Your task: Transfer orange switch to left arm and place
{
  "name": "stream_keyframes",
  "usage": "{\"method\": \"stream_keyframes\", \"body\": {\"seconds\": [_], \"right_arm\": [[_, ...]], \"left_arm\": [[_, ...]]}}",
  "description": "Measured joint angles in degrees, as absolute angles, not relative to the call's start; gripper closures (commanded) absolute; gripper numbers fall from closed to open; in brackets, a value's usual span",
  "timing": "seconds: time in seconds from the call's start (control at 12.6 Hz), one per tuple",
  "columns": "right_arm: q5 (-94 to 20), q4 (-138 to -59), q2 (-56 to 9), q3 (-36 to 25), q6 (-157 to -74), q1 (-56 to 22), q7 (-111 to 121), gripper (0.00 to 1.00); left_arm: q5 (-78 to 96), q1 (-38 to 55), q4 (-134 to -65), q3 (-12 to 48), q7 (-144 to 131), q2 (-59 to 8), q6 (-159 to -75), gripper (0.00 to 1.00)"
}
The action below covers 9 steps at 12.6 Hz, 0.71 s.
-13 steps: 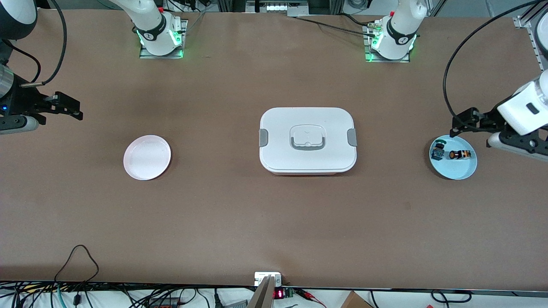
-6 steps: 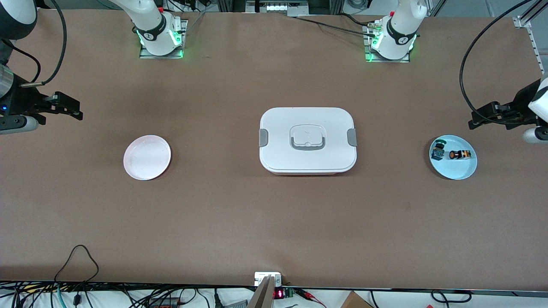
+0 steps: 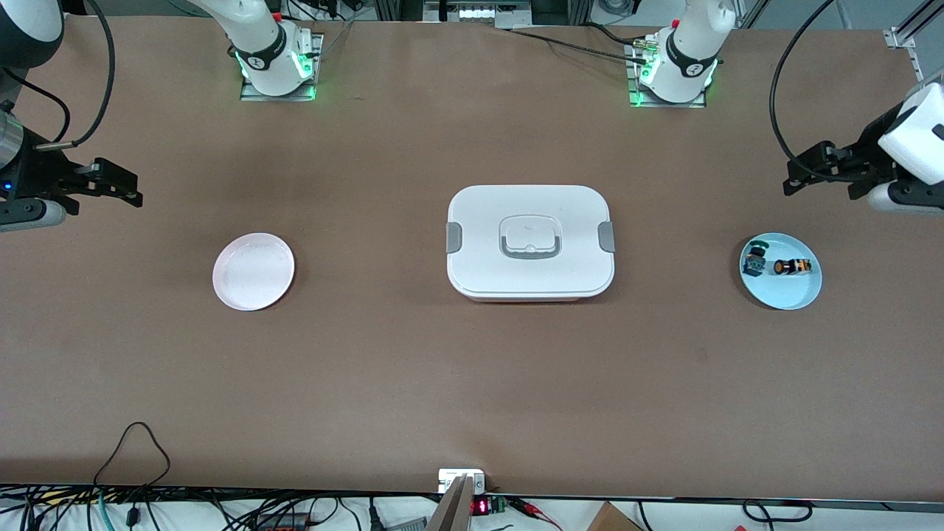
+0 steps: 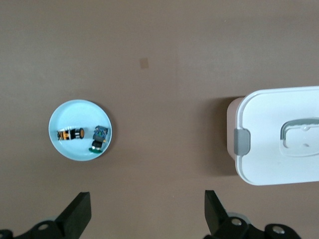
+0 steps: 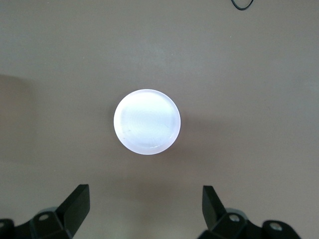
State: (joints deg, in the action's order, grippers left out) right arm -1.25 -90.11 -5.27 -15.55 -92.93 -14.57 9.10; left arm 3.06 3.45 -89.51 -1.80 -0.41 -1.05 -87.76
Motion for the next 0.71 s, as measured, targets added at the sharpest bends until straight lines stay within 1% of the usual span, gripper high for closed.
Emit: {"method": "stream_keyframes", "body": {"seconds": [0.24,0.71], "right_arm": [[-1.25,-90.11,-5.27,-15.55,-92.92,-14.57,9.1,0.0],[-1.25,-90.11,-5.27,-15.55,-92.9,-14.57,9.1,0.0]], "left_arm": [[3.06,3.24,-93.08,-1.8,-0.41,2.35,-87.76,0.0],[3.05,3.02,-93.7,-2.15,-0.41,2.72,-87.77,0.0]]}}
